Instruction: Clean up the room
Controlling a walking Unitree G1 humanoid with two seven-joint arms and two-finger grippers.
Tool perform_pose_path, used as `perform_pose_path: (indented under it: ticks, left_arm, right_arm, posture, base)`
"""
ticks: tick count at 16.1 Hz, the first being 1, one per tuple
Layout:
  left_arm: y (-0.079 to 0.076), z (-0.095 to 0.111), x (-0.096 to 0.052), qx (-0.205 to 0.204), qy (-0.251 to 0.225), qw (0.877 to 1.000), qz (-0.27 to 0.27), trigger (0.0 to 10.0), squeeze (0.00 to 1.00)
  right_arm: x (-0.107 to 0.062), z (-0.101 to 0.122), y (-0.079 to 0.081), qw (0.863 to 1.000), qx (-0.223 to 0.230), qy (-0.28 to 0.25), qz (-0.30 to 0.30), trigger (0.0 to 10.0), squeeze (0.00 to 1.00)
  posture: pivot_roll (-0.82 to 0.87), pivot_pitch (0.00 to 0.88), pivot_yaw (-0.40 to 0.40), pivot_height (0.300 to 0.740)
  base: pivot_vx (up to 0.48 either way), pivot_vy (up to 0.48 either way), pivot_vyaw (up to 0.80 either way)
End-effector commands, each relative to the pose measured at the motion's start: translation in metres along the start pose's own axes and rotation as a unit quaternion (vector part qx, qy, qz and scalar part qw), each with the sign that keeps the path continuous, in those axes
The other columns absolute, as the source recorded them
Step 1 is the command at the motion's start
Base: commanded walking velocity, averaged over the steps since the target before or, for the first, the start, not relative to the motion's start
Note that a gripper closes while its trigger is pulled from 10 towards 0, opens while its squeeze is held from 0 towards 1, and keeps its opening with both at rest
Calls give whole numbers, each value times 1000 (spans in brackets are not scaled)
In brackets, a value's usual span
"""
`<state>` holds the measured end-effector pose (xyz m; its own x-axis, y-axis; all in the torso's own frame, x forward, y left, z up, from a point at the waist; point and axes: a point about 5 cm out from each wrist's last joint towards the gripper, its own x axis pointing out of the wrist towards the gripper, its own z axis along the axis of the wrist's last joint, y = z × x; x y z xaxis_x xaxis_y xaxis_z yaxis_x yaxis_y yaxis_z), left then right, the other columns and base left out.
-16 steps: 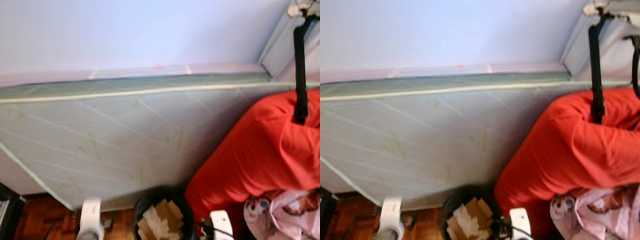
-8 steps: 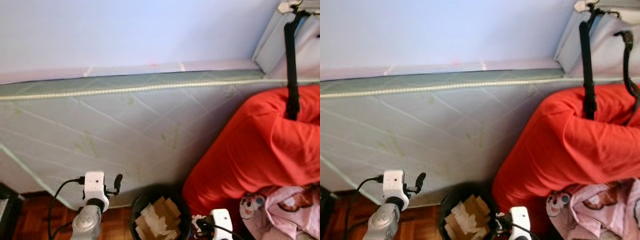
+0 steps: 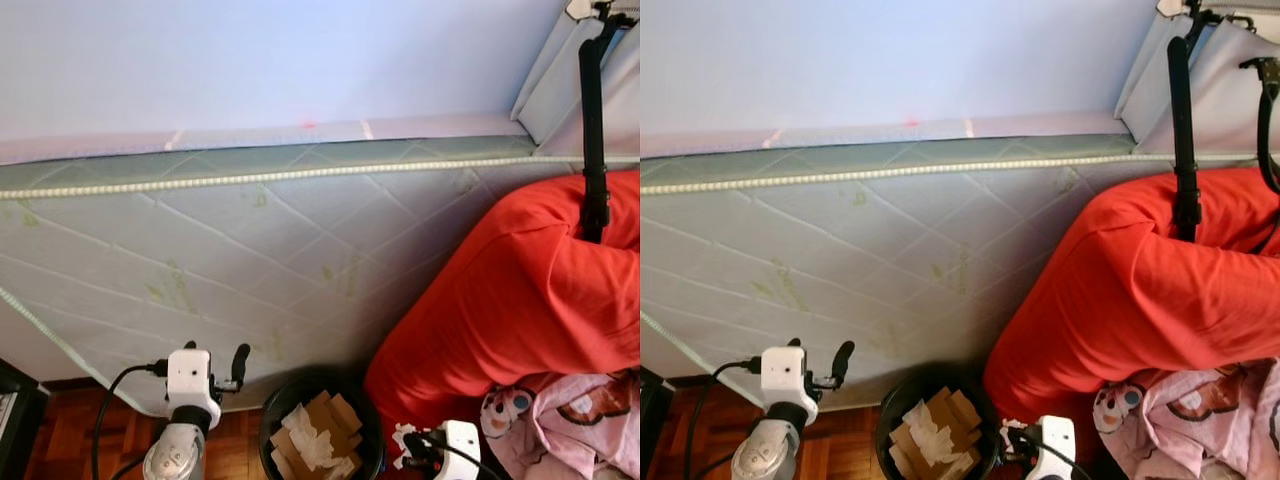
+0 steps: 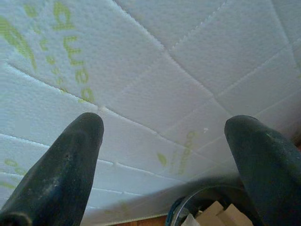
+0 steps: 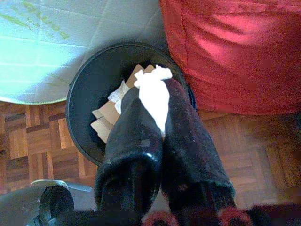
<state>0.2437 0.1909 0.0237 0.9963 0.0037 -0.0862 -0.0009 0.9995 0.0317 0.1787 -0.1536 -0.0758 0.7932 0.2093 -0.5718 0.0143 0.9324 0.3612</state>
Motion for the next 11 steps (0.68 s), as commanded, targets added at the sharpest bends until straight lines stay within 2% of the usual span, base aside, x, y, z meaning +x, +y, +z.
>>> perform_pose_path:
  ticks: [1,2,3,4,5,7,8,10,11]
  left_arm:
    - [0,0,-2,0,5,1000,1,10000,0]
    - [-1,2,-3,0,6,1000,-2,10000,0]
    - [-1,2,-3,0,8,1000,-3,10000,0]
    - [-2,2,-3,0,8,1000,-4,10000,0]
    - [-4,3,-3,1,8,1000,-8,10000,0]
    - [-7,6,-1,4,6,1000,-15,10000,0]
    - [-8,7,0,7,7,1000,-17,10000,0]
    - [-8,8,0,11,7,1000,-17,10000,0]
    - [-9,8,1,12,6,1000,-17,10000,0]
  right_arm:
    - [-3,-5,-1,1000,17,2,-7,10000,0]
    - [-4,-6,-2,998,54,-8,-16,10000,0]
    - [-4,-7,-2,998,67,-11,-18,10000,0]
    - [-4,-6,-2,998,59,-13,-18,10000,0]
    - [-4,-1,-5,999,-33,-12,-28,10000,0]
    - [-3,6,-4,992,-125,-17,-22,10000,0]
    - [-3,7,-3,991,-130,-24,-18,10000,0]
    - [-2,13,-4,976,-211,-35,-32,10000,0]
    - [25,85,30,967,-190,-168,23,10000,0]
  posture:
    - [-30,78,-52,740]
    - [-30,70,-51,740]
    - [-33,66,-50,740]
    - [-33,66,-50,740]
    - [-29,64,-51,740]
    - [-32,81,-51,740]
    - [-33,93,-52,740]
    - [-38,112,-53,740]
    - [-35,116,-55,740]
  base:
    - [0,0,0]
    - [0,0,0]
    - [0,0,0]
    - [0,0,0]
    - [0,0,0]
    - [0,0,0]
    - [0,0,0]
    - [0,0,0]
    - [0,0,0]
